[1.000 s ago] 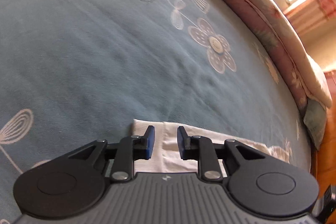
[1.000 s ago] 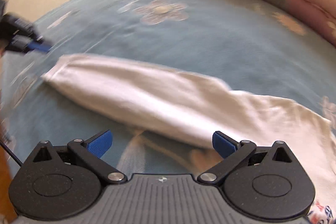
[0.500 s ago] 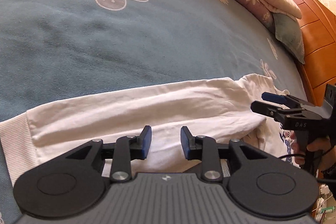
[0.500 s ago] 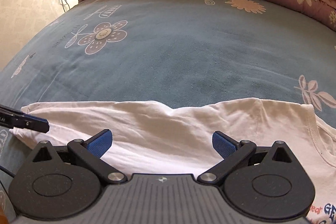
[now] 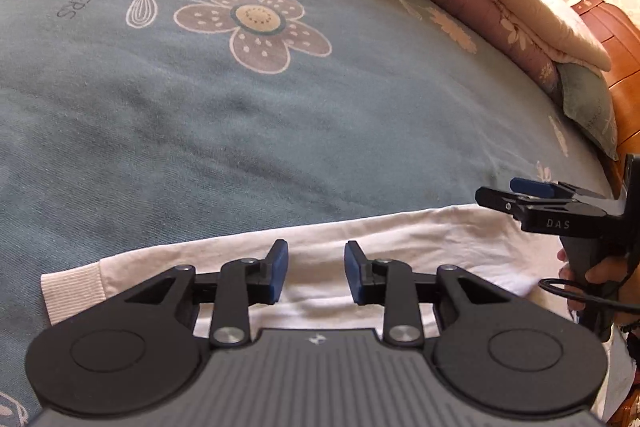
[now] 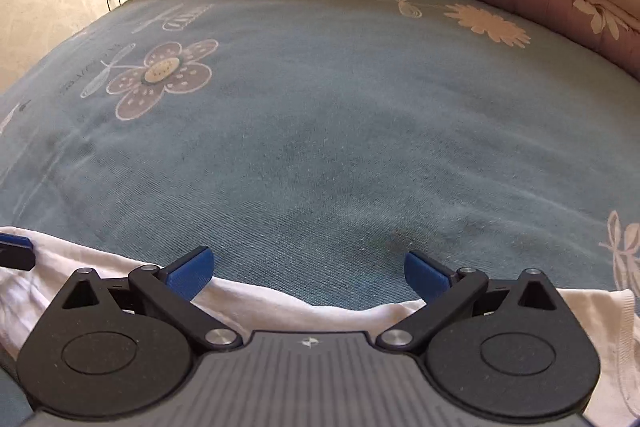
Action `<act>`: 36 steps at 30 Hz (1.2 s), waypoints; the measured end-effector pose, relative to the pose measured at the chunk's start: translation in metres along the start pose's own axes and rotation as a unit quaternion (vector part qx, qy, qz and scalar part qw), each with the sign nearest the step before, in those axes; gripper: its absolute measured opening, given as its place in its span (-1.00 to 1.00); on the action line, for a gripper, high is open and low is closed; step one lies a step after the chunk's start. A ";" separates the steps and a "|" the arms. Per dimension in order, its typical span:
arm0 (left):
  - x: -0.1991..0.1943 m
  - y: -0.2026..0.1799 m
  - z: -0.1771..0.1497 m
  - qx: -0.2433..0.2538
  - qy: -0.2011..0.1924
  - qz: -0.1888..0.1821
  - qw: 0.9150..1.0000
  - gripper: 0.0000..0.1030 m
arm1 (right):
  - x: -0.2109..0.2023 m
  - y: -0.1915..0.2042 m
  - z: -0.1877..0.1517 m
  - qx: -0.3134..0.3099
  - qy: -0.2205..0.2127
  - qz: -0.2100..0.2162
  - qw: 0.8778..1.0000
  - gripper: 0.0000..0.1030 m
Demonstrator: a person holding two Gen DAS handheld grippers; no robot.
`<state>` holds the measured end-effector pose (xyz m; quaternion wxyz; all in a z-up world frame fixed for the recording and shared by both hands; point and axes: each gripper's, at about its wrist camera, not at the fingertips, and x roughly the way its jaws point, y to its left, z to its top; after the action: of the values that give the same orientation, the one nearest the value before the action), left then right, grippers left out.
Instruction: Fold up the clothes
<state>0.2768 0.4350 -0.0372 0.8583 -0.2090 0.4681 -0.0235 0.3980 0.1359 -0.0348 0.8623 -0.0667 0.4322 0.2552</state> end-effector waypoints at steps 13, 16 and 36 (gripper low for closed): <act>-0.013 0.029 -0.035 -0.022 0.054 0.063 0.996 -0.25 | 0.016 0.091 -0.015 -0.026 0.034 0.121 0.992 1.00; -0.017 0.024 -0.030 0.002 0.055 0.069 0.996 -0.27 | 0.000 0.091 -0.007 -0.024 0.021 0.149 0.988 1.00; -0.011 0.031 -0.003 -0.008 0.031 0.063 0.998 -0.22 | 0.005 0.016 0.004 0.079 0.002 0.076 0.994 1.00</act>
<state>0.2630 0.4643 -0.0416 0.8416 -0.1851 0.5067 0.0276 0.3956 0.1530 -0.0342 0.8421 0.0342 0.4568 0.2846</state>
